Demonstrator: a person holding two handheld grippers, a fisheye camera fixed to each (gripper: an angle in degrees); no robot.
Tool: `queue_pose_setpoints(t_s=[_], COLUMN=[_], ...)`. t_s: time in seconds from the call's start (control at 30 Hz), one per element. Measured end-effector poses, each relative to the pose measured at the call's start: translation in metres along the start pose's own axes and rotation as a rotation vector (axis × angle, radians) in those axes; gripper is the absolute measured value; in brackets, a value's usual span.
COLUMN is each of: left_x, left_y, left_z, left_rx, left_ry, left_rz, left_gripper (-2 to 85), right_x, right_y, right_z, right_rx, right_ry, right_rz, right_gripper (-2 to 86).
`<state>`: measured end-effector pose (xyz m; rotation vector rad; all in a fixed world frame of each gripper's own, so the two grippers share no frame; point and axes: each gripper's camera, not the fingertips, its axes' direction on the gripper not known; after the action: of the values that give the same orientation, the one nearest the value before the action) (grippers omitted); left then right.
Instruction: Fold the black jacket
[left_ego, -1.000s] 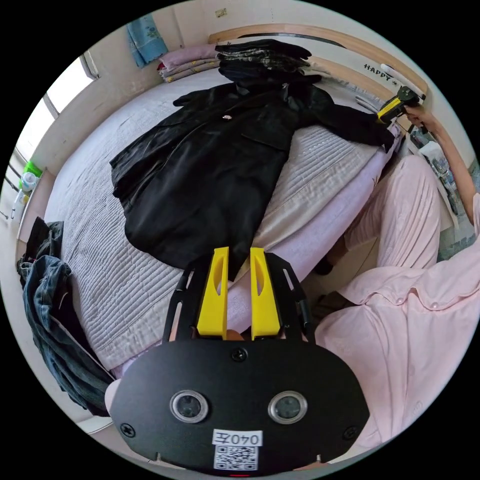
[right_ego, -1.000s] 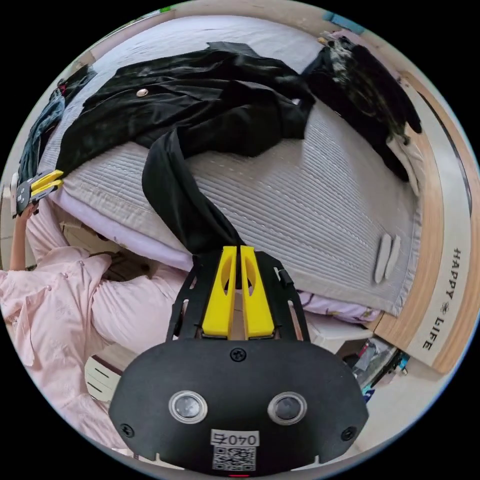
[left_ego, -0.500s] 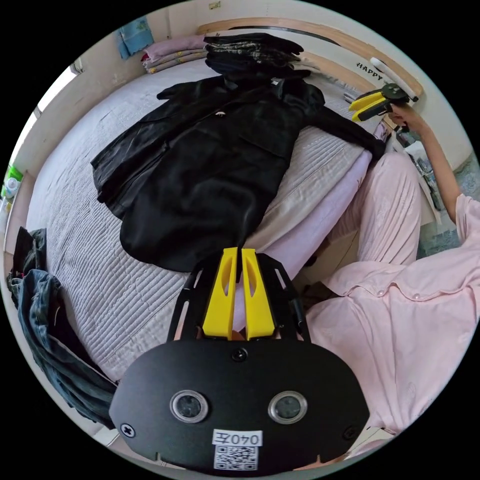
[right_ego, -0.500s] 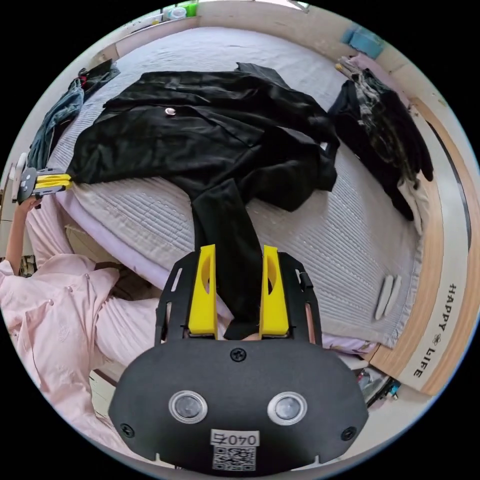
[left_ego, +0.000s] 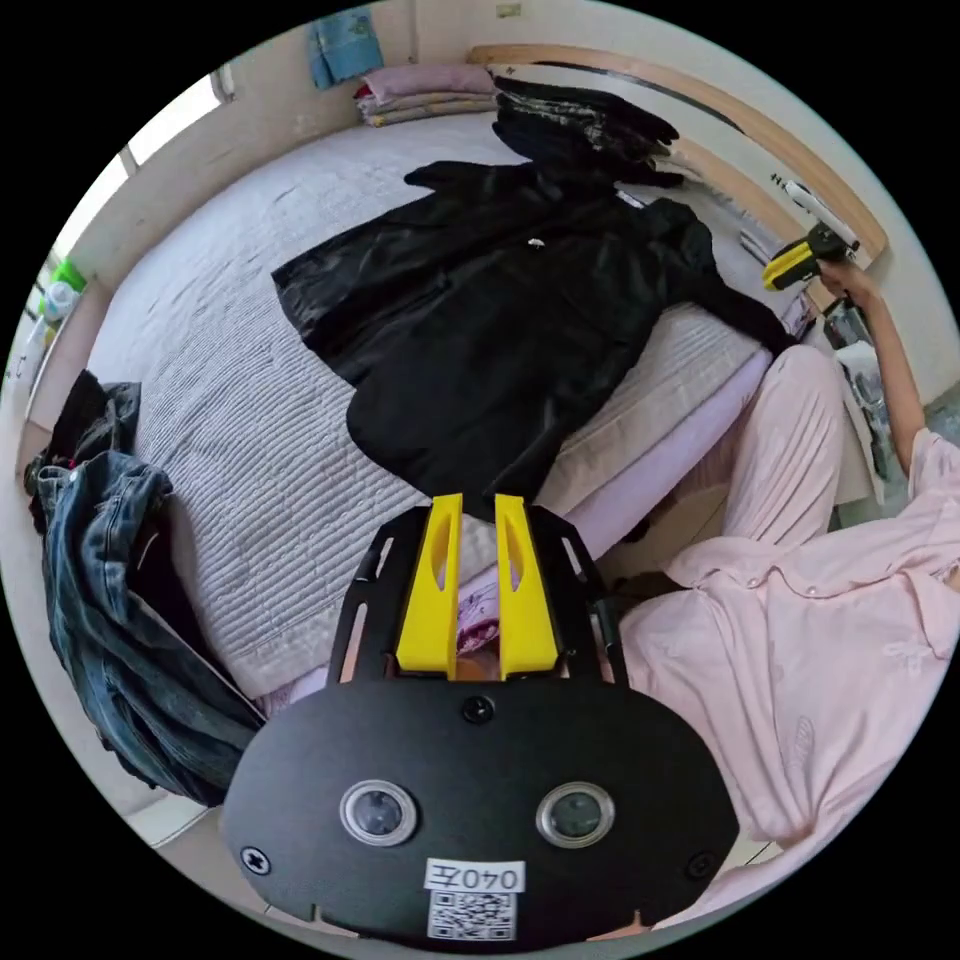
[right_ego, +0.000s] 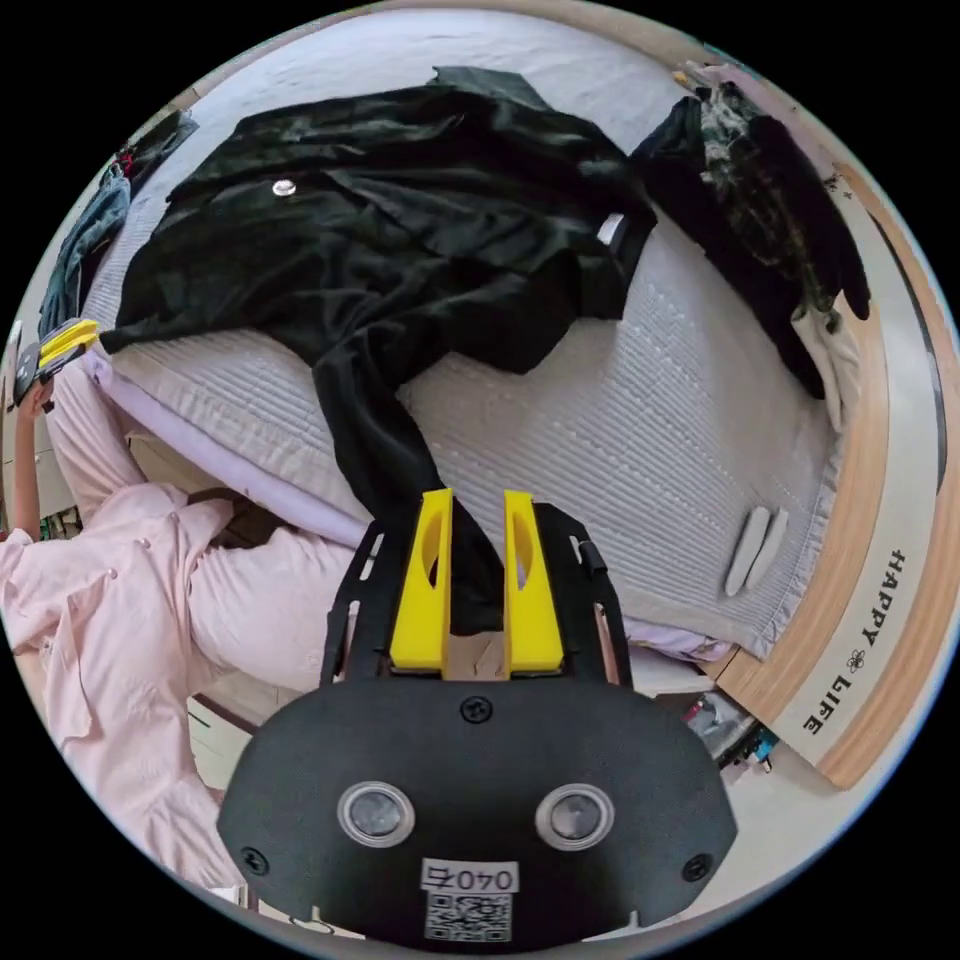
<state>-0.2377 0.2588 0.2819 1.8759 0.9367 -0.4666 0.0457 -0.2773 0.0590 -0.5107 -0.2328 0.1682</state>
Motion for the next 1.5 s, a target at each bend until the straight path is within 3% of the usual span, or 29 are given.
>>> queue_pose_setpoints(t_s=[0.07,0.13,0.37,0.5,0.6,0.7,0.8,0.87,1.03,1.17,1.27,1.5], left_x=[-0.009,-0.008,-0.026,-0.024,-0.034,-0.047,-0.069,-0.085,-0.1,-0.101,-0.108,-0.143], left_y=[-0.013,-0.04,-0.101,-0.108,-0.118,-0.128,-0.125,-0.127,-0.195,-0.25,-0.268,-0.281], left_z=[-0.017,-0.01,0.07,0.032,0.015,0.06,0.025,-0.005,-0.005,0.052,0.076,0.05], left_rx=[0.095,0.065,-0.14,-0.028,0.04,-0.205,-0.067,0.069,0.097,-0.112,-0.192,-0.14], left_ry=[-0.045,-0.106,-0.162,-0.204,-0.213,-0.217,-0.311,-0.332,-0.238,-0.079,-0.163,0.052], left_rz=[-0.005,0.055,0.072,0.09,0.06,0.077,-0.024,-0.062,0.139,0.412,0.475,0.466], left_gripper=[2.2,3.3,3.3,-0.6,-0.4,3.2,2.8,1.8,3.1,7.9,9.3,8.2], right_x=[0.003,0.001,0.013,0.026,0.044,0.05,0.06,0.066,0.049,0.003,-0.02,-0.022], right_y=[-0.027,-0.061,-0.183,-0.207,-0.209,-0.211,-0.204,-0.194,-0.248,-0.322,-0.355,-0.393], right_z=[-0.033,-0.038,0.016,0.051,0.051,0.052,0.03,-0.003,-0.027,-0.011,-0.005,0.007], right_rx=[0.182,0.232,0.132,0.023,0.062,0.057,0.129,0.281,0.384,0.312,0.277,0.189], right_ry=[-0.013,-0.008,-0.021,0.015,-0.076,-0.083,-0.007,-0.021,-0.376,-0.49,-0.443,-0.395], right_rz=[-0.019,-0.042,-0.014,0.017,0.054,-0.008,0.01,0.01,-0.13,-0.307,-0.393,-0.473], right_gripper=[9.5,10.3,8.4,6.6,6.4,6.0,1.7,-0.4,0.2,9.9,11.9,11.0])
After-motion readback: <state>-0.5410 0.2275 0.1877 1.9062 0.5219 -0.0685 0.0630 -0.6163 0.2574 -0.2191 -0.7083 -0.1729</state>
